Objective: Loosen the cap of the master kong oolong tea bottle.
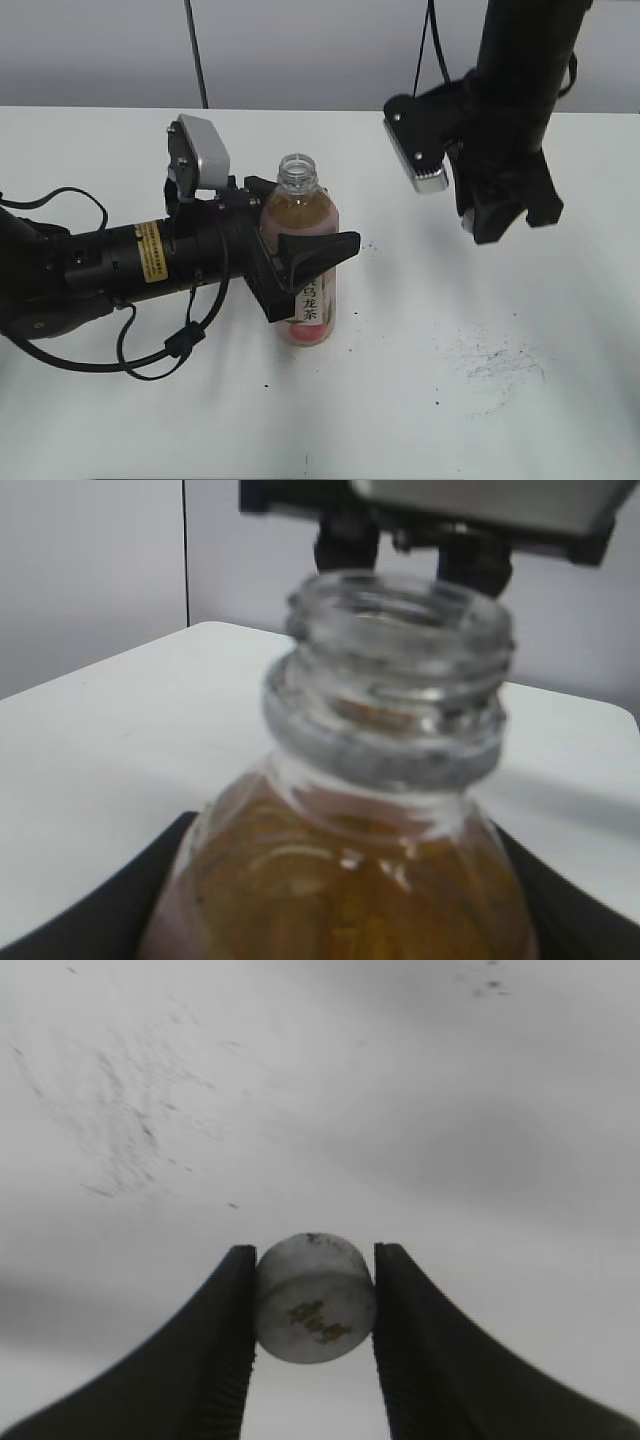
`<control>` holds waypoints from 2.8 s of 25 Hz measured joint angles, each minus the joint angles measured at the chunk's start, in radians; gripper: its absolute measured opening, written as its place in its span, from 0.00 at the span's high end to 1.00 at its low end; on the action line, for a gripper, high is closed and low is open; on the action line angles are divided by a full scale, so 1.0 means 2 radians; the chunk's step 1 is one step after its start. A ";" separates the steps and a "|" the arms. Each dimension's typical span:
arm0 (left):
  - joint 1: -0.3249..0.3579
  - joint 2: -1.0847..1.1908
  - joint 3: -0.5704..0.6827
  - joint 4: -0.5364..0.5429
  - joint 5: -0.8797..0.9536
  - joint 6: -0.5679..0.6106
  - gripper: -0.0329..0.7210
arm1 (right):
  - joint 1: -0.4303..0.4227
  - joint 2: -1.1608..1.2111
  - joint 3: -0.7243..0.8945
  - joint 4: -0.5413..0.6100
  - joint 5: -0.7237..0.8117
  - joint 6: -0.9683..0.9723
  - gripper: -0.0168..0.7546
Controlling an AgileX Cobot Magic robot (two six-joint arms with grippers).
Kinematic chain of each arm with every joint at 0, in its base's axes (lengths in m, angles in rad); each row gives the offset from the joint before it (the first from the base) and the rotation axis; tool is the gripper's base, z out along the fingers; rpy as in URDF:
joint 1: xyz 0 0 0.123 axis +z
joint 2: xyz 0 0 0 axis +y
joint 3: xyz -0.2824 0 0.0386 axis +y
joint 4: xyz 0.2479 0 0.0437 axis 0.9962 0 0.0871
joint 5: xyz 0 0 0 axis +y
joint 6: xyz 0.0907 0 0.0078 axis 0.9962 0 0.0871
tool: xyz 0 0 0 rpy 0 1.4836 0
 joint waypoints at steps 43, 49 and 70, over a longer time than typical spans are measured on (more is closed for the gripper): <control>0.000 0.000 0.000 -0.023 0.001 0.001 0.27 | -0.006 0.099 0.008 -0.010 -0.087 0.391 0.25; 0.000 0.000 0.000 -0.042 0.001 0.002 0.26 | -0.006 0.099 0.008 -0.010 -0.087 0.393 0.25; 0.000 -0.047 0.000 -0.061 0.001 0.004 0.26 | -0.006 0.099 0.008 -0.010 -0.086 0.395 0.25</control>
